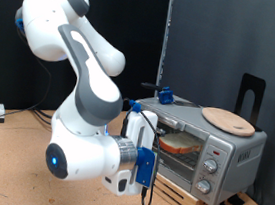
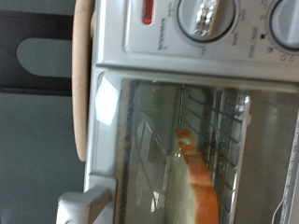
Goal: Make a piece of toast with the oven
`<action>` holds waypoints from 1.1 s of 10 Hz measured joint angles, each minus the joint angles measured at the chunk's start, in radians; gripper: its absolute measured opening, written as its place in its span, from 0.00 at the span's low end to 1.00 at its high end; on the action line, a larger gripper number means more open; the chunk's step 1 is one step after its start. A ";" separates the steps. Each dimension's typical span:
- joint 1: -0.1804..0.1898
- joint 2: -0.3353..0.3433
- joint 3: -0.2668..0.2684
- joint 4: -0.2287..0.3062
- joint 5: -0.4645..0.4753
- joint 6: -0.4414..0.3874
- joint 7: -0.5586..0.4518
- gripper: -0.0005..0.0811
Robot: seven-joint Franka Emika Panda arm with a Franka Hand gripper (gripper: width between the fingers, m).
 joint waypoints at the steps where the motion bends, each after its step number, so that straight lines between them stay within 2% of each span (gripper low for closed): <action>1: 0.020 0.030 -0.009 0.015 0.000 0.014 0.013 0.99; 4: 0.109 0.112 -0.029 0.078 -0.034 0.039 0.012 0.99; 7: 0.195 0.167 -0.043 0.125 -0.082 0.093 0.000 0.99; 9: 0.231 0.198 -0.052 0.150 -0.083 0.123 -0.001 0.99; 11: 0.251 0.228 -0.056 0.177 -0.083 0.129 0.000 0.99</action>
